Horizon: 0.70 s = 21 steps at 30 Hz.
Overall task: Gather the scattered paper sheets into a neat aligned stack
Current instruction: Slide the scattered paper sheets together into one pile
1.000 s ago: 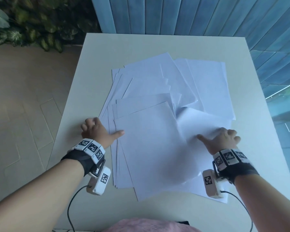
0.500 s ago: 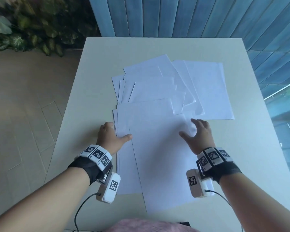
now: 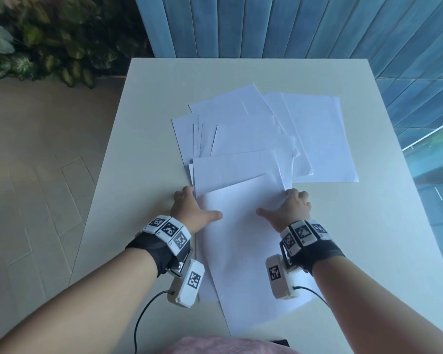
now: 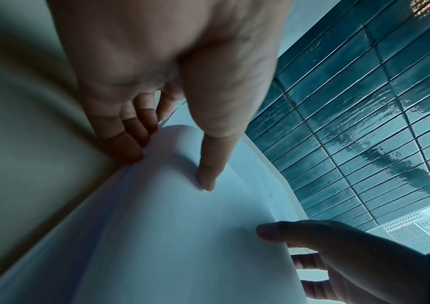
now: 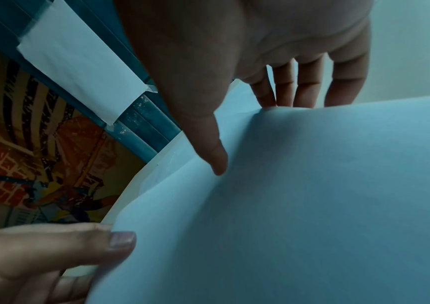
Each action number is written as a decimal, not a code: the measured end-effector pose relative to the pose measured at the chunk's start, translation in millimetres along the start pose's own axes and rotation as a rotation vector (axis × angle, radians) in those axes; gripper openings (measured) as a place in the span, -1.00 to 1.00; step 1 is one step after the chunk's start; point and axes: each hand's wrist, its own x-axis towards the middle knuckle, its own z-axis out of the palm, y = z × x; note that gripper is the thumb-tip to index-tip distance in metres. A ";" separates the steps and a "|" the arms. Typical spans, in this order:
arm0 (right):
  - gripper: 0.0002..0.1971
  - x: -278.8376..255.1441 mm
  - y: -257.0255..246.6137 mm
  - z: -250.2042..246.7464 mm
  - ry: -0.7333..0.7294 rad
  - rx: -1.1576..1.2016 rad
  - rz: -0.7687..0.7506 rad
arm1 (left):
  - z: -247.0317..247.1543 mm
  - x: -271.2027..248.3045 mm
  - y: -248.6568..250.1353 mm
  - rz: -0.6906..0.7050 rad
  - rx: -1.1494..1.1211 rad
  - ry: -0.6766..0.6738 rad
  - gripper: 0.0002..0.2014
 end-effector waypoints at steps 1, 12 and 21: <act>-0.19 0.9 1.1 0.6 -0.003 0.012 -0.011 | -1.4 1.6 -1.9 0.008 -0.012 -0.003 -0.09; -0.05 10.1 -3.1 -3.4 0.051 0.056 0.018 | -4.7 8.8 -1.5 0.025 0.014 0.028 0.04; -0.22 38.0 -12.4 -16.7 -0.067 0.140 -0.044 | -4.1 30.1 6.6 -0.062 -0.156 0.134 -0.11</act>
